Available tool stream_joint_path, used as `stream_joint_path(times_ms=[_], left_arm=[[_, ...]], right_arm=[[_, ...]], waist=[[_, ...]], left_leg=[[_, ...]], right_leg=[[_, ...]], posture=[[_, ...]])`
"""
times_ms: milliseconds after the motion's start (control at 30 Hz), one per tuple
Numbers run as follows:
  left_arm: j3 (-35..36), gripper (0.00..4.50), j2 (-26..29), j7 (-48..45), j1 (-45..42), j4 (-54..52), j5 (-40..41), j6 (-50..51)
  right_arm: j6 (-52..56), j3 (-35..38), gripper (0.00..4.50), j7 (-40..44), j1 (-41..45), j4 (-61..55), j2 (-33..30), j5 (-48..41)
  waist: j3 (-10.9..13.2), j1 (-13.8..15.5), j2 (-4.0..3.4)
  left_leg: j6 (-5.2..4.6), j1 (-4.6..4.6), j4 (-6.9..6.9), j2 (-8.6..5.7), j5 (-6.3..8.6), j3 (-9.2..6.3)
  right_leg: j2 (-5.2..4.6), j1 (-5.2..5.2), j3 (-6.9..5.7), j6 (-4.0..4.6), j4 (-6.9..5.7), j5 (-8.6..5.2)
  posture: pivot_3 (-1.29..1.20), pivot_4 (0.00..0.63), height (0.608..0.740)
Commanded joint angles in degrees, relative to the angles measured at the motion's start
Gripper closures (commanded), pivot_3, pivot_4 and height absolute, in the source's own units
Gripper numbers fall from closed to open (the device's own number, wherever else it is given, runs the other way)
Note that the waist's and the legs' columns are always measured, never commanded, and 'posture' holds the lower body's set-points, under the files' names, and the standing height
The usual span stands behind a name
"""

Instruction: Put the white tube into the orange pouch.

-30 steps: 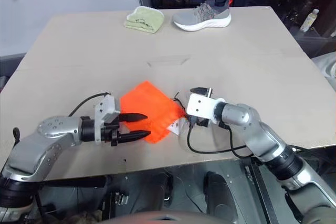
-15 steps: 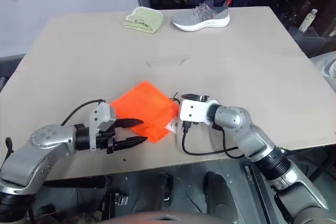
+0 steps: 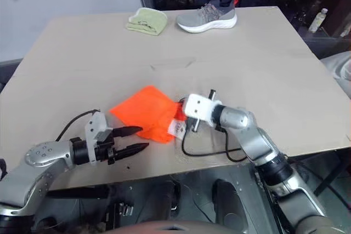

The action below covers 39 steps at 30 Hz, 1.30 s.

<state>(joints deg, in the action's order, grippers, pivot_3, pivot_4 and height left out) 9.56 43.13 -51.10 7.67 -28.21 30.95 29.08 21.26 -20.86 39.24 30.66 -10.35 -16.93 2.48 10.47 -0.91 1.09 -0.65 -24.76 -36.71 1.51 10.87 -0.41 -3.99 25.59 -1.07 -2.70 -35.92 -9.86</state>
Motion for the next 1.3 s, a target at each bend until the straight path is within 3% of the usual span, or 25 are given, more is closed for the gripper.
stream_joint_path(times_ms=[33, 233, 533, 733, 833, 967, 1167, 1300], left_arm=[[-0.67, 1.44, -2.36, 5.82, -1.28, -6.5, 0.11, 1.36], [-1.83, 1.44, -7.2, 14.83, -6.25, -9.42, 0.52, 5.59], [-6.95, 1.44, -9.21, 20.31, -12.94, -7.79, -3.61, 7.85], [-9.25, 1.44, -7.43, 18.64, -15.9, -3.78, -9.46, 1.61], [-9.96, 1.44, -7.69, 18.54, -16.77, -0.68, -13.73, -4.67], [-1.92, 1.44, -9.42, 13.46, -14.63, 2.4, -2.11, -1.87], [4.01, 1.44, -7.62, 8.66, -15.32, 6.33, 9.99, 6.88], [3.97, 1.44, -9.75, 11.65, -18.56, 7.48, 12.21, 9.3]], right_arm=[[10.4, 4.62, 4.41, -1.55, 5.67, -3.45, 3.28, -4.61], [17.72, 5.0, 4.41, -2.99, 11.19, -4.13, 5.49, -6.11], [20.68, 4.72, 4.41, -4.52, 12.43, -4.32, 6.78, -8.19], [21.2, 5.61, 4.41, -5.33, 14.18, -1.34, 7.04, -9.06], [25.65, 10.45, 4.41, -7.2, 17.13, 1.29, 9.86, -12.89], [32.53, 19.68, 4.41, -9.61, 25.3, 5.13, 13.17, -19.75], [40.29, 30.64, 4.41, -15.06, 36.76, 11.3, 13.34, -26.51], [47.73, 29.73, 4.41, -18.63, 40.62, 15.6, 7.72, -23.95]], waist=[[0.0, 0.24, 0.0], [-0.02, 0.32, 0.01], [-0.02, 0.04, 0.02], [-0.02, 0.0, 0.02], [-0.02, -0.06, 0.02], [0.0, -0.11, -0.01], [0.01, 0.05, -0.03], [0.0, 0.14, -0.02]], left_leg=[[0.0, 0.0, 0.0, 0.0, 0.0, -0.03], [0.0, -0.01, -0.01, -0.05, 0.0, -0.04], [-0.01, -0.01, -0.01, -0.07, -0.01, -0.02], [-0.01, 0.01, -0.01, -0.07, -0.01, -0.02], [-0.01, 0.02, -0.01, -0.07, -0.01, -0.03], [-0.01, -0.03, 0.01, -0.05, -0.01, 0.0], [-0.01, -0.06, 0.03, -0.05, -0.01, -0.01], [-0.01, -0.07, -0.01, -0.08, -0.01, -0.07]], right_leg=[[0.01, 0.0, -0.02, 0.0, 0.0, 0.0], [0.0, -0.04, -0.02, 0.01, 0.0, 0.0], [0.04, -0.03, 0.04, 0.0, -0.01, 0.01], [0.07, -0.02, 0.06, 0.0, -0.03, 0.01], [0.08, -0.02, 0.06, 0.01, -0.04, 0.02], [0.09, 0.03, 0.09, 0.05, -0.03, 0.04], [0.09, 0.01, 0.08, 0.05, 0.01, 0.04], [0.08, -0.01, 0.07, 0.05, 0.0, 0.04]], posture=[[0.0, 0.15, 0.74], [0.0, 0.15, 0.74], [0.0, 0.15, 0.74], [0.0, 0.15, 0.74], [0.0, 0.15, 0.74], [0.0, 0.15, 0.74], [0.0, 0.15, 0.74], [0.0, 0.15, 0.74]])
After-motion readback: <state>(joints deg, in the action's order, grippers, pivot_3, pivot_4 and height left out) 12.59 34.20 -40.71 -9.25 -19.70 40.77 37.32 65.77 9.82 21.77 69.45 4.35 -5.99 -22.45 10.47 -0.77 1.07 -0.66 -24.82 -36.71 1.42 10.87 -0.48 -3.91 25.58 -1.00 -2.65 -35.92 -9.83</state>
